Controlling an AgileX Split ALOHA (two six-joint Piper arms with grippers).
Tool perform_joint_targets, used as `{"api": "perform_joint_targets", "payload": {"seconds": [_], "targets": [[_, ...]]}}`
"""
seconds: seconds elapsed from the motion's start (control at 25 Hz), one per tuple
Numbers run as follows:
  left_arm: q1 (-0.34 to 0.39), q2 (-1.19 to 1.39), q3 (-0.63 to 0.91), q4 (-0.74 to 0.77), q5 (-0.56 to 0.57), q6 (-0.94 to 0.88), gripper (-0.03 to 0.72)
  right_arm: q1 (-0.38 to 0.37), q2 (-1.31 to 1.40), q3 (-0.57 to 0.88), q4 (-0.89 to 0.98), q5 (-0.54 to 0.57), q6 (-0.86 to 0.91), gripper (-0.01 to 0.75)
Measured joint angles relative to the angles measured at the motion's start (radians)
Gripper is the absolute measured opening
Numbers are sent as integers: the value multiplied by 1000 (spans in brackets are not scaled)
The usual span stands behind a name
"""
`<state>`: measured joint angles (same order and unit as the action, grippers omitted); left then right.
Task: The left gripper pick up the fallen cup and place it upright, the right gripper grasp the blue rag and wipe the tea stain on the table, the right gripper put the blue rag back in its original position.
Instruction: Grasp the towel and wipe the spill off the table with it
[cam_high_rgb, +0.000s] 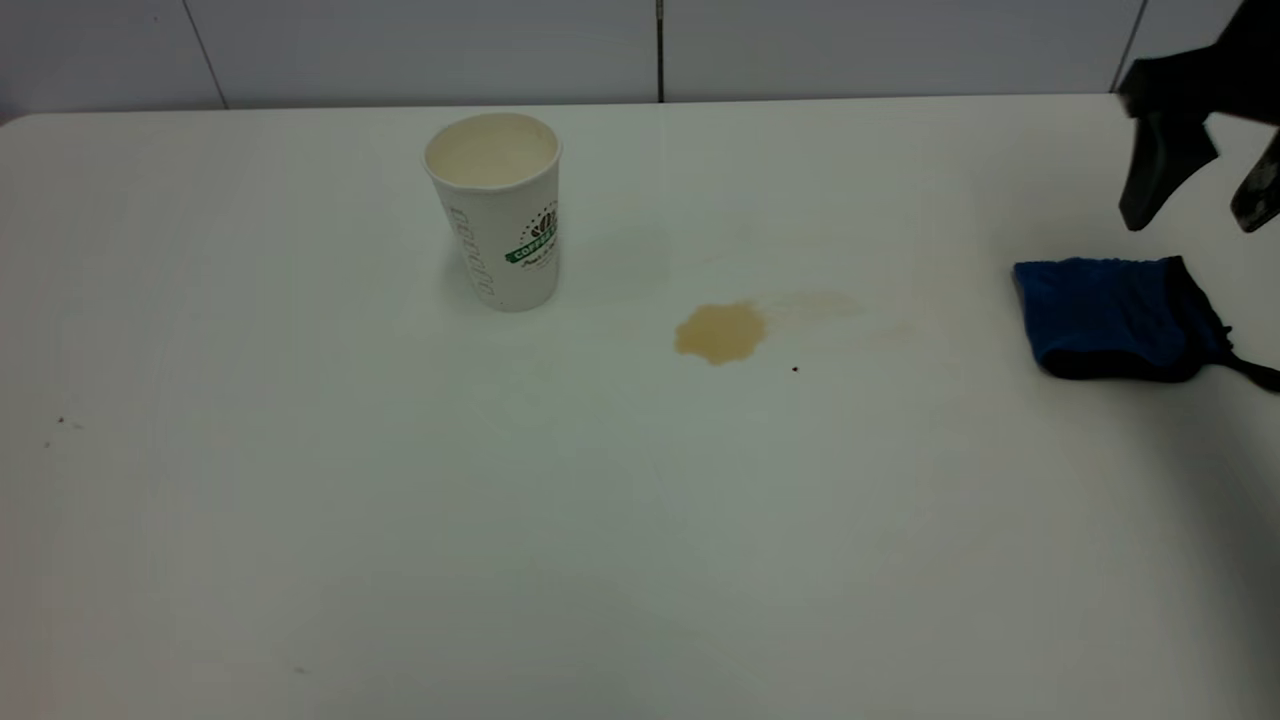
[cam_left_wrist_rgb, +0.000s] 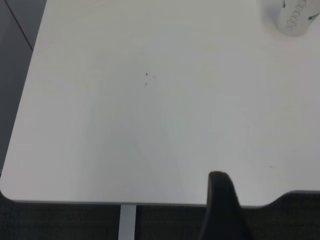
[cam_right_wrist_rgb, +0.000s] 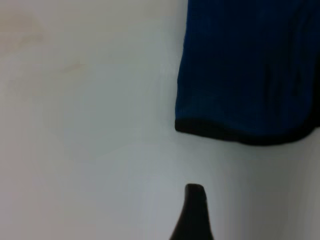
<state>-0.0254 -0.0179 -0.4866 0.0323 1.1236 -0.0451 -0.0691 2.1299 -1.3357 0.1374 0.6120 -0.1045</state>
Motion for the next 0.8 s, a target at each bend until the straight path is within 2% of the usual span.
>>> {"api": "perform_joint_targets", "payload": {"seconds": [0.24, 0.8], "targets": [[0, 0, 0, 0, 0, 0, 507, 1, 183, -176, 0, 32, -3, 698], [0, 0, 0, 0, 0, 0, 507, 10, 426, -412, -60, 63, 30, 677]]}}
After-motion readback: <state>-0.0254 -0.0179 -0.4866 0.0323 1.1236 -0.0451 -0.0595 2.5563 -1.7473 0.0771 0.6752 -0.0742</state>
